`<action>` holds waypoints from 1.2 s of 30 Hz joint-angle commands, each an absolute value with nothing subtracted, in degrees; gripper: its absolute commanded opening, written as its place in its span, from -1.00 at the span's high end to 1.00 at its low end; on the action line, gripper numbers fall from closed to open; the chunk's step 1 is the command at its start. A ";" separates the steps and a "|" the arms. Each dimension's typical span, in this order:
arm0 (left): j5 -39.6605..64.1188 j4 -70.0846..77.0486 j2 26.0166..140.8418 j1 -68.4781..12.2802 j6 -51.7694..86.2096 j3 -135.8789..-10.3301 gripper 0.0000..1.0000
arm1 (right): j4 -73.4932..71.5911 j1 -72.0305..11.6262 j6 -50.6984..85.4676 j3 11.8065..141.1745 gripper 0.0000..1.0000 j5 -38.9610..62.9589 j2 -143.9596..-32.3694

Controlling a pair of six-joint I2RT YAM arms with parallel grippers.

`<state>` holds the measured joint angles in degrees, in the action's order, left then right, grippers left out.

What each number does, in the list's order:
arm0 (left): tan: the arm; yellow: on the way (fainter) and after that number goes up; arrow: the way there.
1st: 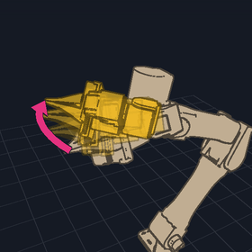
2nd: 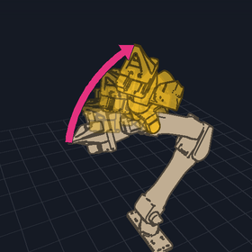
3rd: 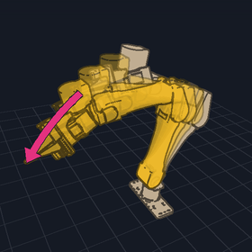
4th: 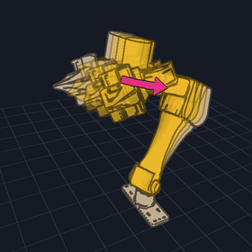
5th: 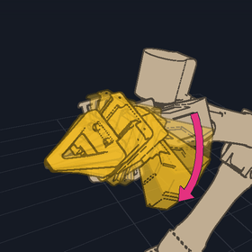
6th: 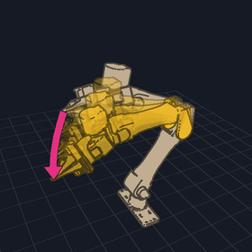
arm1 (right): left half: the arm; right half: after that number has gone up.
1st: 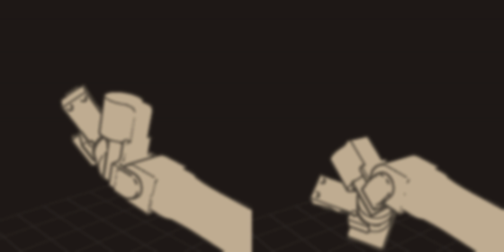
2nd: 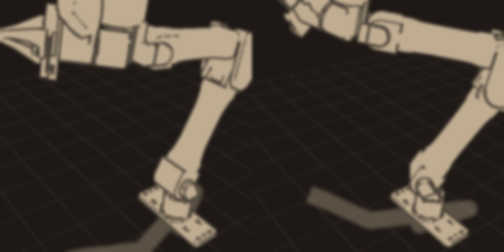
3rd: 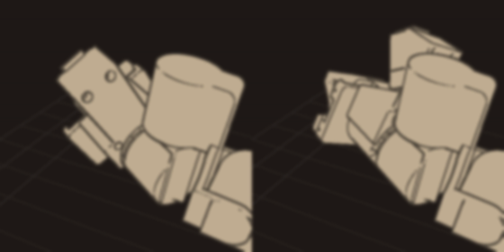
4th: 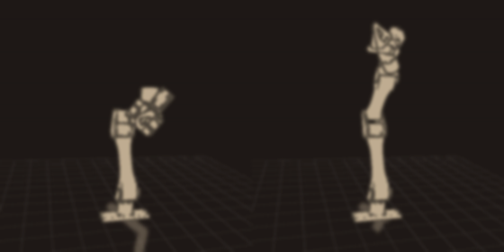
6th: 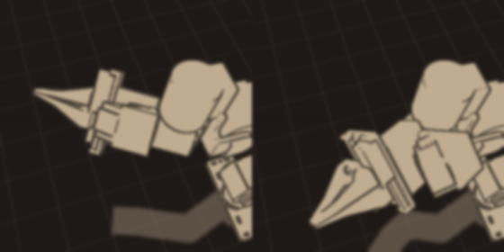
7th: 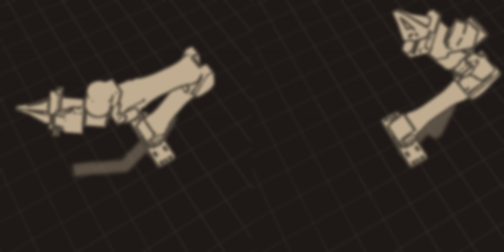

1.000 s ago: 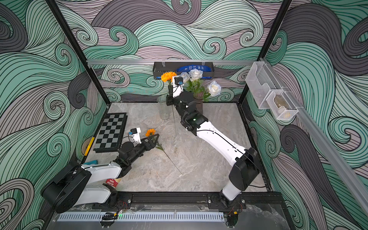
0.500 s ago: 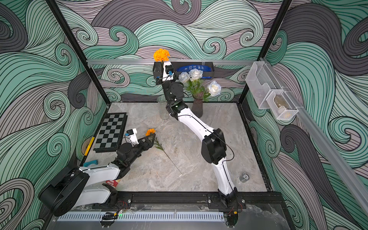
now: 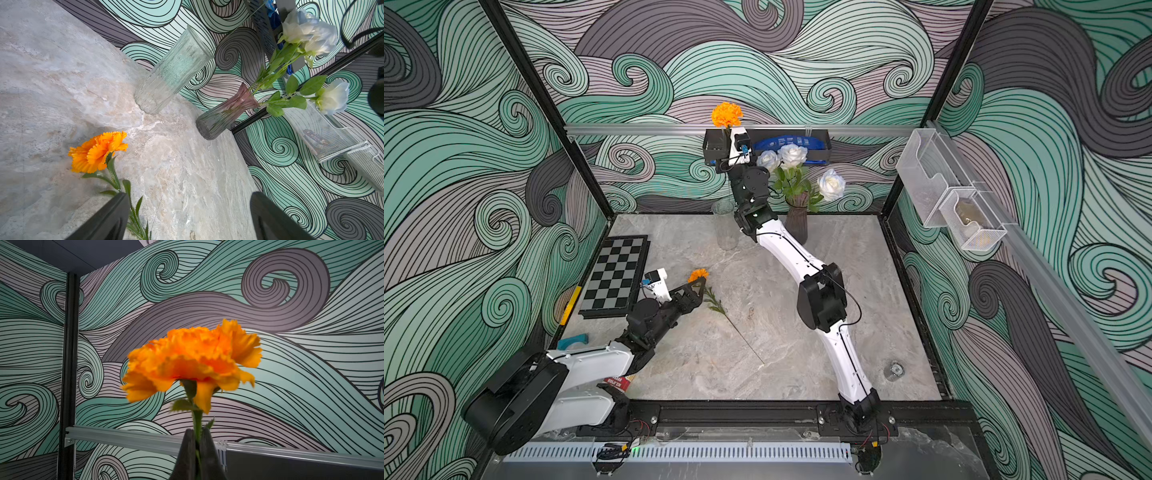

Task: Arrange the flowers in different vases according to their colors
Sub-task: Insert the flower into the vase.

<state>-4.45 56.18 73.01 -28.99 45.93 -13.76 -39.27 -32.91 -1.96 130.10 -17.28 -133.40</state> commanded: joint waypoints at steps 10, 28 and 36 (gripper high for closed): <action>-3.32 57.04 73.11 -28.75 45.09 -14.32 -0.88 | -37.75 -34.19 4.75 114.78 0.73 -15.33 -133.48; -6.90 56.15 70.73 -28.74 44.49 -13.38 -0.88 | -39.25 -37.99 9.37 70.96 -0.10 -15.35 -104.75; -26.00 41.71 64.12 -28.75 50.46 -12.62 -0.89 | -16.95 -40.22 10.26 67.25 -0.28 -3.90 -102.22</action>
